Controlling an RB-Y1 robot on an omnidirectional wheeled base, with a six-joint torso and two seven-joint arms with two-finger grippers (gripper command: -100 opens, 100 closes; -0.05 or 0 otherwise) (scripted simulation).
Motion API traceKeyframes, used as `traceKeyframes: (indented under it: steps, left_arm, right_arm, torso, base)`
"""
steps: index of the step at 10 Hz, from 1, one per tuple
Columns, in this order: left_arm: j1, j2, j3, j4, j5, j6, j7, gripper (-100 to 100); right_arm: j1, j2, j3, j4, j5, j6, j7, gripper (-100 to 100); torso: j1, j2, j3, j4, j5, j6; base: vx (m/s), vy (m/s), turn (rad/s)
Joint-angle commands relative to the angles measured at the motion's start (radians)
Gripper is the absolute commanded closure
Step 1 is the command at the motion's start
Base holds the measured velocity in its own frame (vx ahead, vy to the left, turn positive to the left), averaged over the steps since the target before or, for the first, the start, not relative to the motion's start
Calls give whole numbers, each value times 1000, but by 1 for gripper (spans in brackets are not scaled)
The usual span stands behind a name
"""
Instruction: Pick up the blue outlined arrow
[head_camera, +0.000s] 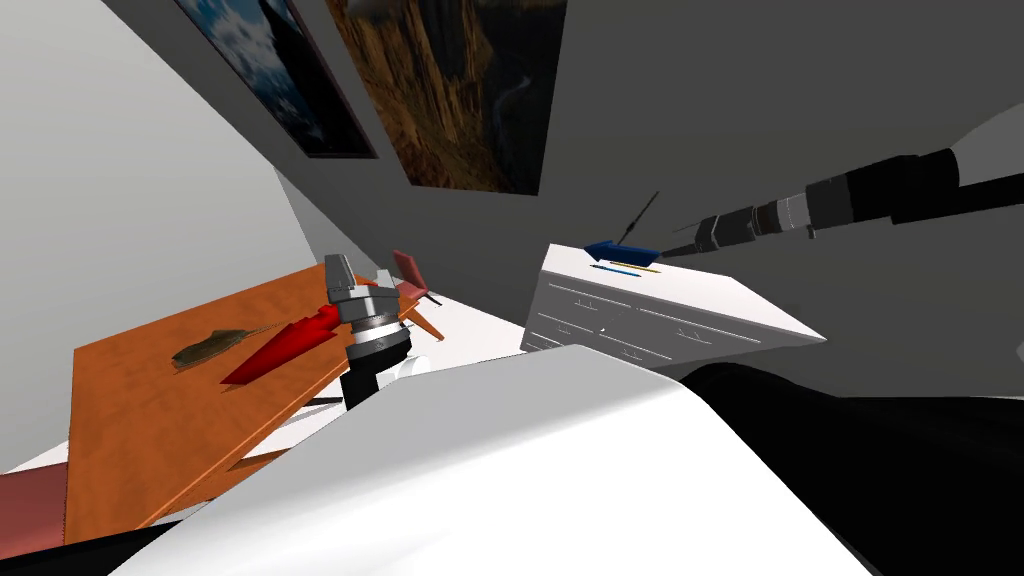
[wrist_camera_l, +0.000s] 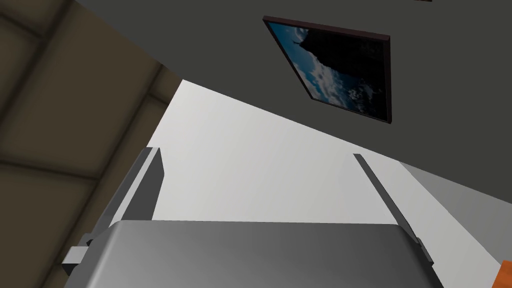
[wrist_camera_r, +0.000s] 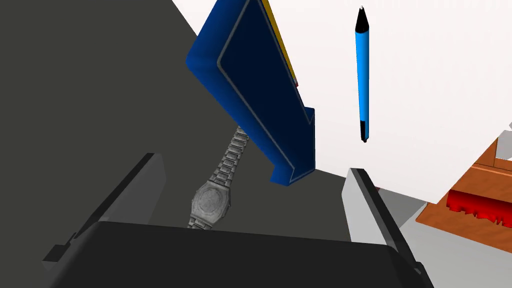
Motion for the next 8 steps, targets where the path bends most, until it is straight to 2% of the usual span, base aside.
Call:
traceKeyframes:
  steps: [1,2,3,4,5,6,7,8]
  left_arm:
    - [0,0,0,0,0,0,0,0]
    - [0,0,0,0,0,0,0,0]
    - [0,0,0,0,0,0,0,0]
    - [0,0,0,0,0,0,0,0]
    - [0,0,0,0,0,0,0,0]
    - [0,0,0,0,0,0,0,0]
    - [0,0,0,0,0,0,0,0]
    - [0,0,0,0,0,0,0,0]
  right_arm:
    - [13,-50,-5,39,12,-14,7,-100]
    - [41,-81,-22,74,43,-37,7,-100]
    - [41,-114,-22,86,43,-37,7,-100]
    - [69,-144,-36,127,72,-59,7,-100]
    - [69,-176,-36,130,72,-59,7,-100]
    - [69,-184,-36,130,72,-59,7,-100]
    - [95,-222,-48,170,100,-81,7,-100]
    - [95,-243,-48,171,100,-81,7,-100]
  torso:
    - [0,0,0,0,0,0]
    - [0,0,0,0,0,1]
    - [0,0,0,0,0,0]
    - [0,0,0,0,0,1]
    - [0,0,0,0,0,0]
    - [0,0,0,0,0,1]
    - [0,0,0,0,0,1]
    - [0,0,0,0,0,1]
  base:
    - [-4,-3,94]
    - [-6,-1,122]
    - [-5,-3,65]
    - [-4,-2,106]
    - [-4,-4,76]
    - [0,0,0]
    - [-3,0,101]
    - [-5,-4,76]
